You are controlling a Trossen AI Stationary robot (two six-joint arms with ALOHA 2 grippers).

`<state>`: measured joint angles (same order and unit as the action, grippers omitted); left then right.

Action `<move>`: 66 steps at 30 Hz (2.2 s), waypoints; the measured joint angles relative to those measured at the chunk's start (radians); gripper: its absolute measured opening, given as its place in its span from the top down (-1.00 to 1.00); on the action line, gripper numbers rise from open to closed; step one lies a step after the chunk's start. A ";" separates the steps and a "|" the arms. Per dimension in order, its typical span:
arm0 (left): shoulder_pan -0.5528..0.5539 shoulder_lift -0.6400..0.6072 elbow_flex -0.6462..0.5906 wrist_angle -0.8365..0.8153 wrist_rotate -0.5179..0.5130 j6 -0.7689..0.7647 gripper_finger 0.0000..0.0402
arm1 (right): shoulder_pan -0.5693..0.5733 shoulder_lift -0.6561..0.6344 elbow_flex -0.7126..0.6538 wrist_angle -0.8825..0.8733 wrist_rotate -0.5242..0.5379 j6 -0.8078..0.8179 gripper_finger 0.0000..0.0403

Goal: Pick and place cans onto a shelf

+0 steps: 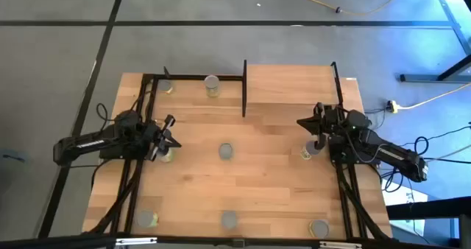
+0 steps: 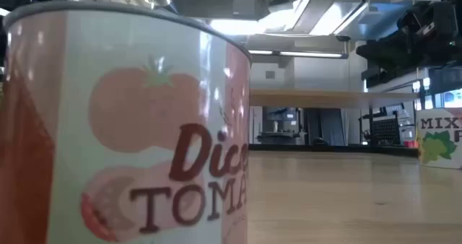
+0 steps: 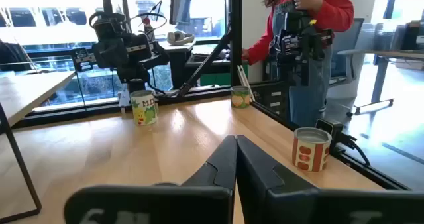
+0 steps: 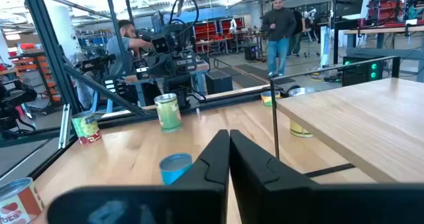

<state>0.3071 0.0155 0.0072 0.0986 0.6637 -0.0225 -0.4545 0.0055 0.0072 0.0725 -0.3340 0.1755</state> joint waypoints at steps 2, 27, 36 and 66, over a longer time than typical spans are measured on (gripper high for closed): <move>0.000 0.000 0.000 0.000 0.000 0.000 1.00 | 0.000 0.000 0.000 0.000 0.000 0.000 0.92; 0.000 0.000 0.000 0.000 0.000 0.000 1.00 | 0.000 0.000 0.000 0.000 0.000 0.000 0.92; 0.000 0.000 0.000 0.000 0.000 0.000 1.00 | 0.000 0.000 0.000 0.000 0.000 0.000 0.92; 0.000 0.000 0.000 0.001 -0.006 0.018 1.00 | 0.000 0.000 0.000 0.003 0.000 -0.001 0.92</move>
<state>0.3069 0.0156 0.0074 0.1000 0.6578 -0.0047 -0.4541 0.0058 0.0074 0.0760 -0.3344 0.1745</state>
